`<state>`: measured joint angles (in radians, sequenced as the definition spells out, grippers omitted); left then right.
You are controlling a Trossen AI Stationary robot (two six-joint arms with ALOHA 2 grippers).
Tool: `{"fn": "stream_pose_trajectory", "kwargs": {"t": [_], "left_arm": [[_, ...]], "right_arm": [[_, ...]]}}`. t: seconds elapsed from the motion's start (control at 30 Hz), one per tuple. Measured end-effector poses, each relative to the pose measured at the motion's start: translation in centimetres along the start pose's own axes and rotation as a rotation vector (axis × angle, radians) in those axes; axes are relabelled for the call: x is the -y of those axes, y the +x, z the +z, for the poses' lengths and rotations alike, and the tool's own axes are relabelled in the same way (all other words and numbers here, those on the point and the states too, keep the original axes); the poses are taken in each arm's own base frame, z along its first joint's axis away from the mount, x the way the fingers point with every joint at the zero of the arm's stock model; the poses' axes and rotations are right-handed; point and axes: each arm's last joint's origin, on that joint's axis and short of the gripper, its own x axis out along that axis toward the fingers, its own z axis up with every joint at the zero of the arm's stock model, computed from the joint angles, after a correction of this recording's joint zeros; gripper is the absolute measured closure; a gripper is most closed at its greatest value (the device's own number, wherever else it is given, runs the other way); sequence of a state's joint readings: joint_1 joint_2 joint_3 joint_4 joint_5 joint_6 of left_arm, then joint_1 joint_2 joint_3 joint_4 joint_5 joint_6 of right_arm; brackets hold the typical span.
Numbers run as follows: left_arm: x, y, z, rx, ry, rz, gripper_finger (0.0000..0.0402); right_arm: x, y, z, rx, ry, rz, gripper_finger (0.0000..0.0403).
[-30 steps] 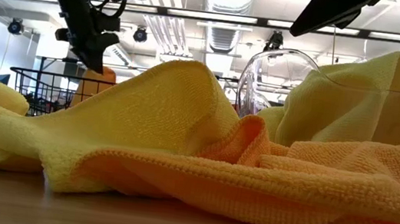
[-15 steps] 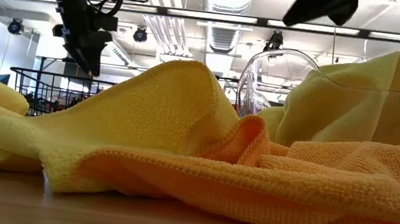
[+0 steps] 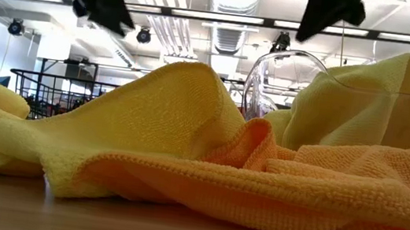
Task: Sort microfiber towel by color & place in baskets
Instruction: Put the yellow towel into the transparent bin
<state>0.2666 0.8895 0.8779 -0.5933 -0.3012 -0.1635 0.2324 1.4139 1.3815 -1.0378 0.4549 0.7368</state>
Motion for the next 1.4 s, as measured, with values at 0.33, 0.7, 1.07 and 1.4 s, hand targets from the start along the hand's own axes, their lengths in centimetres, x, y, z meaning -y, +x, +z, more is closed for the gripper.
{"fn": "stream_pose_trajectory", "kwargs": {"t": [0.33, 0.7, 1.07, 1.4], "left_arm": [[3.8, -2.4, -2.0, 0.122, 0.030, -0.222, 0.0146], [5.8, -2.1, -4.0, 0.145, 0.036, -0.329, 0.0146], [6.2, -1.5, -4.2, 0.134, 0.045, -0.329, 0.0146], [6.2, -1.5, -4.2, 0.133, 0.040, -0.331, 0.0146]], "right_arm": [[4.5, 2.3, 1.9, -0.133, 0.077, -0.082, 0.0390], [5.7, 2.0, 0.6, -0.368, 0.119, -0.094, 0.0390], [5.6, 1.2, -1.0, -0.609, 0.166, -0.040, 0.0388], [5.3, 0.2, -2.4, -0.746, 0.239, -0.098, 0.0274]]}}
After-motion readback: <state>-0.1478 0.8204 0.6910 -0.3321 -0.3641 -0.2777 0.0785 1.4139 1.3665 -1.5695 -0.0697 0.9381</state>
